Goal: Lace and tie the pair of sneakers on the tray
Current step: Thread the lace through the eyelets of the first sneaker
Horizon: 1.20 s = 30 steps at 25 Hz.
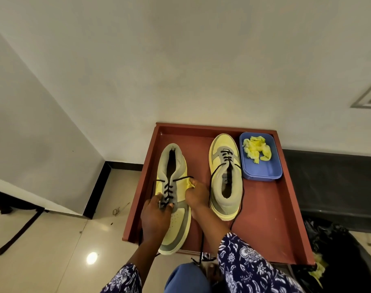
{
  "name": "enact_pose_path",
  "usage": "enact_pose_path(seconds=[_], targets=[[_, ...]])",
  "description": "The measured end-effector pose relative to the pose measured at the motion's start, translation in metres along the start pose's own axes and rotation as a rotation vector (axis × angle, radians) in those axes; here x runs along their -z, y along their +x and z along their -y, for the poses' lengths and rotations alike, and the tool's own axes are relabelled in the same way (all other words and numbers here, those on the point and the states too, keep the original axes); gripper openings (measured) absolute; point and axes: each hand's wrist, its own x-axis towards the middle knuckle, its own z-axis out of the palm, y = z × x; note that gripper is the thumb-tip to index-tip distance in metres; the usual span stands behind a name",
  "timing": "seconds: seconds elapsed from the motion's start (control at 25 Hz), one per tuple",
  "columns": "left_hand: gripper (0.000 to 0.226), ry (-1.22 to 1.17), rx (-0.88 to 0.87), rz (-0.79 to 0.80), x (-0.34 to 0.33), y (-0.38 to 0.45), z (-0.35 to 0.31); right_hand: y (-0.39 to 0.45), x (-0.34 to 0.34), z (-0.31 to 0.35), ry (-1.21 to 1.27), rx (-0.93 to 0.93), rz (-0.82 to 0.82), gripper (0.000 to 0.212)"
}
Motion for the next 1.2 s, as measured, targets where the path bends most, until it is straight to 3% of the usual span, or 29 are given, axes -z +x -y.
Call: enact_pose_path(seconds=[0.12, 0.24, 0.44, 0.56, 0.8, 1.2], targets=[[0.046, 0.007, -0.001, 0.011, 0.000, -0.001, 0.001, 0.004, -0.005, 0.002, 0.001, 0.039, -0.048, 0.045], [0.047, 0.019, -0.006, 0.011, 0.001, 0.002, 0.002, -0.003, -0.010, -0.002, -0.019, 0.208, -0.131, 0.037], [0.044, 0.029, -0.016, 0.002, 0.000, 0.005, 0.004, -0.022, -0.020, -0.023, -0.100, 0.451, -0.134, 0.032], [0.044, 0.034, -0.023, -0.014, 0.000, 0.004, 0.001, -0.033, -0.024, -0.036, -0.132, 0.518, -0.170, 0.030], [0.043, 0.031, -0.027, -0.005, -0.003, 0.006, 0.003, -0.043, -0.017, -0.046, -0.171, 0.482, -0.083, 0.037], [0.039, 0.065, -0.065, 0.045, 0.007, 0.027, -0.006, -0.051, 0.000, -0.043, 0.036, 0.267, 0.070, 0.028]])
